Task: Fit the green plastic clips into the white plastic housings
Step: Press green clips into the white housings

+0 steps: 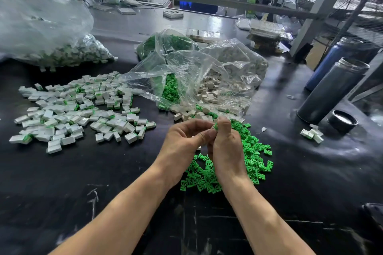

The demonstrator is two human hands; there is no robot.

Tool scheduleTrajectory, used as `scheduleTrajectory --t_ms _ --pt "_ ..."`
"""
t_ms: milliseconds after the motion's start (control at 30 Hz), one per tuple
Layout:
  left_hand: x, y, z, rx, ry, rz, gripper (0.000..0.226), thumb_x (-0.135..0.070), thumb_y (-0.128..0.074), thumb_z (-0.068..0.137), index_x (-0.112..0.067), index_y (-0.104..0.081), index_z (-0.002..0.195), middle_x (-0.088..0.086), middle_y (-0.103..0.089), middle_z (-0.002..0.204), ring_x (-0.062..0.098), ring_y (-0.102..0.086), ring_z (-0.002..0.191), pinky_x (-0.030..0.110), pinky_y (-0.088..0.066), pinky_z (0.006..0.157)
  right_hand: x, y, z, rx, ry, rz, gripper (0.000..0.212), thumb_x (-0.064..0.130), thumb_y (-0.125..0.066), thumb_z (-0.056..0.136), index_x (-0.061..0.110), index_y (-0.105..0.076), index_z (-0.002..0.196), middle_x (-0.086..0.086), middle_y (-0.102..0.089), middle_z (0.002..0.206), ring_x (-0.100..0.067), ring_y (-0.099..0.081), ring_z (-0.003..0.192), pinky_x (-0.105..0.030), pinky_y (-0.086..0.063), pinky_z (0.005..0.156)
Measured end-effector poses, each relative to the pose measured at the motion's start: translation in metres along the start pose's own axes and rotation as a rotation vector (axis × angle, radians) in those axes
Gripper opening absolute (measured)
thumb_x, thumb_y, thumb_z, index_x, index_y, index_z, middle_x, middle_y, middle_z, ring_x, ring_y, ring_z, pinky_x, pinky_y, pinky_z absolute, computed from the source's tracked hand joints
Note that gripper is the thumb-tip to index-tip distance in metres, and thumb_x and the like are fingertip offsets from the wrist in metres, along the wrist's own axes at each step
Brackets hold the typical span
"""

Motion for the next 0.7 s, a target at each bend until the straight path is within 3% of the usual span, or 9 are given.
scheduleTrajectory --t_ms 100,200,300,400,500,700 --pt "0.0008 0.0002 -0.0010 -0.011 0.016 -0.068 0.020 -0.017 -0.076 0.082 -0.004 -0.076 0.098 0.022 -0.069 0.091 0.031 -0.060 0.083 0.029 -0.053 0.065 -0.0016 -0.0026 -0.0011 -0.071 0.082 -0.051 0.064 0.064 -0.029 0.087 0.031 -0.064 0.046 0.007 -0.058 0.046 -0.005 -0.053 0.044 -0.022 -0.040 0.043" --pt "0.0007 0.0016 -0.0008 -0.021 0.038 -0.120 0.022 -0.019 -0.078 0.077 -0.005 -0.077 0.094 0.023 -0.069 0.092 0.034 -0.059 0.085 0.029 -0.051 0.068 -0.0032 -0.0065 0.0009 -0.094 0.091 -0.041 0.058 0.059 -0.033 0.088 0.035 -0.061 0.043 0.010 -0.057 0.046 -0.008 -0.051 0.047 -0.025 -0.039 0.050" --pt "-0.0022 0.0028 0.0001 -0.014 0.023 -0.094 0.015 -0.016 -0.077 0.078 -0.006 -0.077 0.090 0.019 -0.070 0.085 0.033 -0.058 0.080 0.028 -0.050 0.062 -0.0053 -0.0077 0.0018 -0.040 0.072 0.018 0.059 0.062 -0.032 0.090 0.036 -0.064 0.047 0.011 -0.054 0.045 -0.004 -0.049 0.043 -0.026 -0.038 0.047" --pt "-0.0018 0.0046 0.0016 -0.027 -0.001 -0.035 0.007 -0.008 -0.075 0.085 -0.005 -0.076 0.091 0.012 -0.070 0.077 0.029 -0.058 0.072 0.031 -0.048 0.062 -0.0074 -0.0053 0.0022 -0.010 0.026 0.073 0.063 0.071 -0.032 0.084 0.029 -0.062 0.049 0.007 -0.050 0.046 -0.011 -0.045 0.044 -0.032 -0.037 0.051" --pt "-0.0013 0.0040 0.0011 -0.018 -0.008 -0.008 0.014 -0.005 -0.073 0.088 0.004 -0.073 0.099 0.008 -0.070 0.074 0.020 -0.062 0.063 0.027 -0.052 0.054 -0.0090 -0.0026 0.0042 0.022 0.021 0.038 0.067 0.072 -0.029 0.086 0.028 -0.062 0.048 0.004 -0.051 0.047 -0.012 -0.045 0.045 -0.032 -0.037 0.051" --pt "-0.0017 0.0039 0.0008 -0.019 -0.036 0.061 0.014 -0.005 -0.072 0.090 0.005 -0.072 0.100 0.030 -0.068 0.084 0.029 -0.062 0.073 0.029 -0.056 0.058 -0.0099 -0.0015 0.0057 0.056 0.032 -0.030 0.067 0.064 -0.026 0.093 0.034 -0.069 0.051 0.006 -0.060 0.047 -0.002 -0.054 0.043 -0.032 -0.045 0.051"
Point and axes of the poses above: each hand's wrist, its own z-axis towards the middle knuckle, its own y-axis out of the back of the hand, x = y × z, the point moved 3 cm from there along z, towards the middle knuckle
